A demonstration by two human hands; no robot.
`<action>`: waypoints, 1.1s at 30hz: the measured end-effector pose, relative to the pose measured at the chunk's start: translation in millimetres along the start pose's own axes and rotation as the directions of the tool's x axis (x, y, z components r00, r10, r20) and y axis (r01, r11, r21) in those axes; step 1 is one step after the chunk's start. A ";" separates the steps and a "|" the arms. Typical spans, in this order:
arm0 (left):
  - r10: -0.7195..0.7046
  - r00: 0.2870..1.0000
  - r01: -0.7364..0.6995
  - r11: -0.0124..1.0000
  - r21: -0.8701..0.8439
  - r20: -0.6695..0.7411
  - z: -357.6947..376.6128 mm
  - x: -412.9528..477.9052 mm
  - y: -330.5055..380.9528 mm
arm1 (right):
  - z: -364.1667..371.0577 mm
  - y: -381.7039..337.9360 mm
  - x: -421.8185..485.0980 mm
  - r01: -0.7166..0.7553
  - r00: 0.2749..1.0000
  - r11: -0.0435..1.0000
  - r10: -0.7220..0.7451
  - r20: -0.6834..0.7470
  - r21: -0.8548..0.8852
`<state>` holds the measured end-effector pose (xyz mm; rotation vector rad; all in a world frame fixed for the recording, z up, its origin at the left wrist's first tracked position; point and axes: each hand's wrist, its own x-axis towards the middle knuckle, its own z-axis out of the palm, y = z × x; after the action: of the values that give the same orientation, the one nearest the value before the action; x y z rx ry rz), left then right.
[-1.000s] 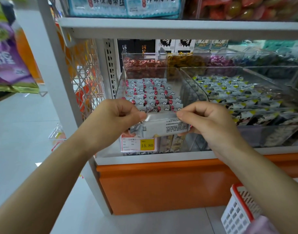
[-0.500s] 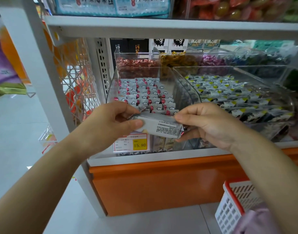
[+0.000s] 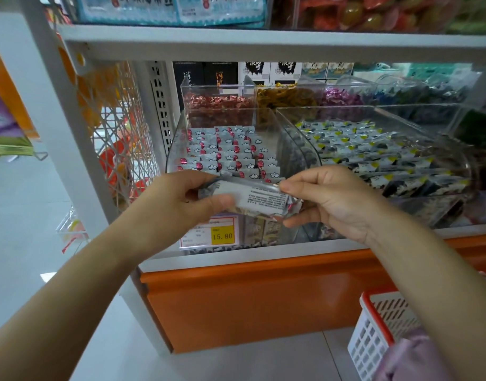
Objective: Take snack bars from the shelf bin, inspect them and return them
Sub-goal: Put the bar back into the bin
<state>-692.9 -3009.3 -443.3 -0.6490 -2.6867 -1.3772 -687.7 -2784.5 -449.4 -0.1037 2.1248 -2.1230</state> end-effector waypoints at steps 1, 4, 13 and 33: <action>0.008 1.000 -0.008 1.000 0.025 0.000 0.3 -0.6 0.8 | 0.7 1.0 0.3 0.013 1.000 1.000 -0.013 -0.022 0.011; 0.004 0.998 0.002 0.996 0.093 -0.063 1.9 0.2 -0.6 | 5.0 2.2 -0.1 0.087 0.993 0.993 -0.081 -0.082 0.078; -0.027 0.961 0.042 0.998 0.048 -0.273 10.1 12.9 -8.3 | 29.1 6.0 5.1 0.327 0.914 0.893 -0.382 -0.137 -0.307; -0.269 0.959 0.256 0.703 0.664 -0.085 24.1 182.8 -50.9 | 5.5 -52.3 131.4 0.285 0.792 0.800 -0.507 -0.341 -0.528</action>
<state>-875.7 -2954.1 -453.9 -0.1990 -3.0620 -0.3140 -819.2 -2809.1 -403.4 -0.1165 3.1296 -1.9360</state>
